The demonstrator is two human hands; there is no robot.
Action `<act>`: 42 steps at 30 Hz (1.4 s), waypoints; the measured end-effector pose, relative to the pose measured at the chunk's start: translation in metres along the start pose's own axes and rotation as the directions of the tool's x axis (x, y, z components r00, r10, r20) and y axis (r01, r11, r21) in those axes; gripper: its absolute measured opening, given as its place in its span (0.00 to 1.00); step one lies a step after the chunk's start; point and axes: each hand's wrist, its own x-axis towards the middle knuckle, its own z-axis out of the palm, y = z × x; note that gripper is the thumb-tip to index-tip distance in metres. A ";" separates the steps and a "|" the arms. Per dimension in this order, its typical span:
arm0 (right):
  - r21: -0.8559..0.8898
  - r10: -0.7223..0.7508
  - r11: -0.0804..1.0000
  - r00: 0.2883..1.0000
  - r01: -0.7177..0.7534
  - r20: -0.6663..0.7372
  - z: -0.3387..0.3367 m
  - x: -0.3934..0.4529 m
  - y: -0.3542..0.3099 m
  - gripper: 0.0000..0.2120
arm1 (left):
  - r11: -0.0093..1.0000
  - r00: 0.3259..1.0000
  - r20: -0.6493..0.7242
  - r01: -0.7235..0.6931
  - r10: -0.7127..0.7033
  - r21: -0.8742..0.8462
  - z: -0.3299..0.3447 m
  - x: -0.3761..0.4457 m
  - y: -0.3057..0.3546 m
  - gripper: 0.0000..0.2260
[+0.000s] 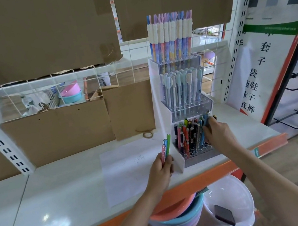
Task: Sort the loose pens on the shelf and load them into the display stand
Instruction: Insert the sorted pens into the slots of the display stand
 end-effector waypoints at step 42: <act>0.208 0.087 0.975 0.996 -0.079 -0.028 -0.023 -0.018 0.006 0.07 | 0.987 0.992 -0.069 -0.095 0.105 0.127 0.002 -0.001 0.004 0.10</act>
